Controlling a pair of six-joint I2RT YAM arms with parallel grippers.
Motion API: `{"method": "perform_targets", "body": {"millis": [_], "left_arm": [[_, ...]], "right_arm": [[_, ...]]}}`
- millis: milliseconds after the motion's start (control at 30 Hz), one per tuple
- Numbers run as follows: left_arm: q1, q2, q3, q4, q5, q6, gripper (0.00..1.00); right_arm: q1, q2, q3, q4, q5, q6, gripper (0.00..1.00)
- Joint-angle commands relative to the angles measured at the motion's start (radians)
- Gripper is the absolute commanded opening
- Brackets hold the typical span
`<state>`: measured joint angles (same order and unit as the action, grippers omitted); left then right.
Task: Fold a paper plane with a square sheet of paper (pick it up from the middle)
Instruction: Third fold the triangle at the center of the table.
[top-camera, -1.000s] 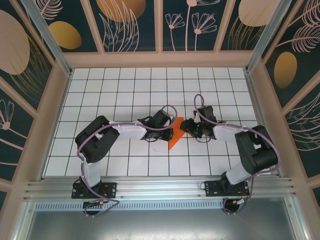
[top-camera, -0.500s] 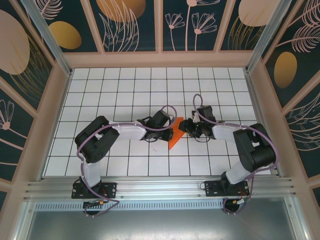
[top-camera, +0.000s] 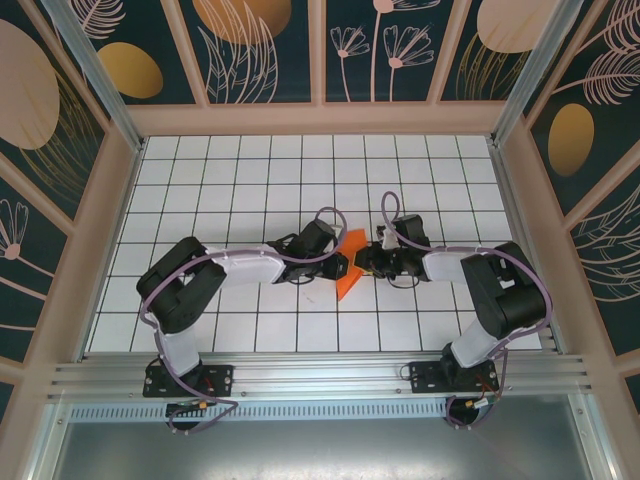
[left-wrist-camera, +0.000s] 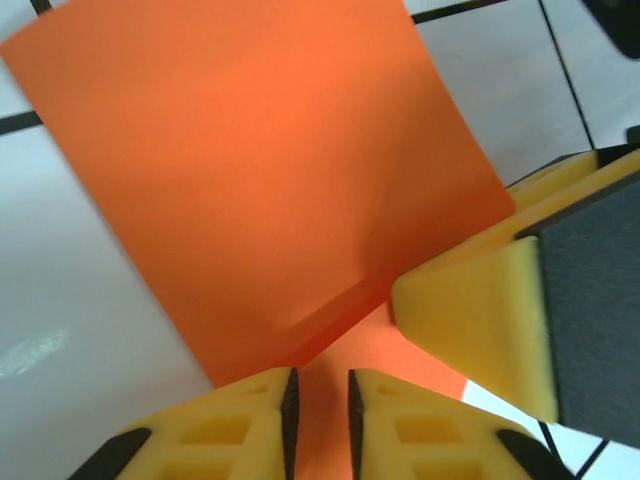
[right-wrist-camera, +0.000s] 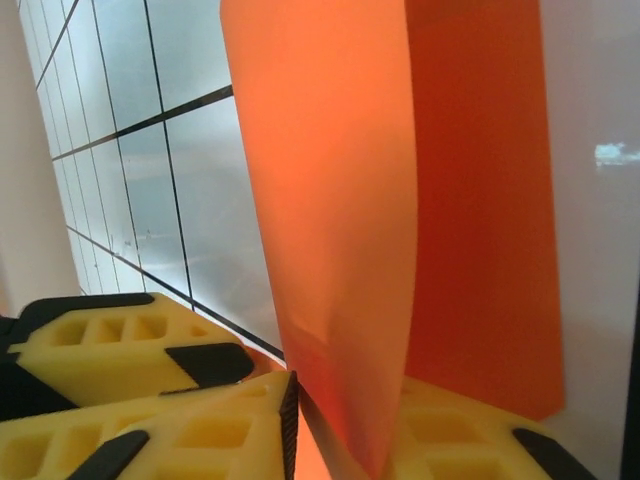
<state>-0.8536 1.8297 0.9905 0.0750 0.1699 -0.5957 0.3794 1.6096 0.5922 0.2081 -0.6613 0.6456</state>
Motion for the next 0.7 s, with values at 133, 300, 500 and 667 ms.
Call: {"method": "perform_targets", "body": {"millis": [133,300,500,667], "left_arm": [[-0.001,-0.166,-0.112,0.111,-0.023,-0.107,0.37],[-0.027,-0.214,-0.166,0.185,0.064,-0.151,0.3],[-0.101,-0.128,-0.136,0.177,0.049,-0.152,0.16],[-0.102,-0.046,-0.123,0.205,0.033,-0.153,0.09]], "right_arm": [[0.005,0.006,-0.038,0.06,-0.032,-0.018,0.15],[0.005,0.003,-0.043,0.083,-0.025,0.003,0.14],[0.004,-0.001,-0.044,0.102,-0.018,0.026,0.12],[0.004,-0.001,-0.046,0.102,-0.023,0.021,0.12]]}}
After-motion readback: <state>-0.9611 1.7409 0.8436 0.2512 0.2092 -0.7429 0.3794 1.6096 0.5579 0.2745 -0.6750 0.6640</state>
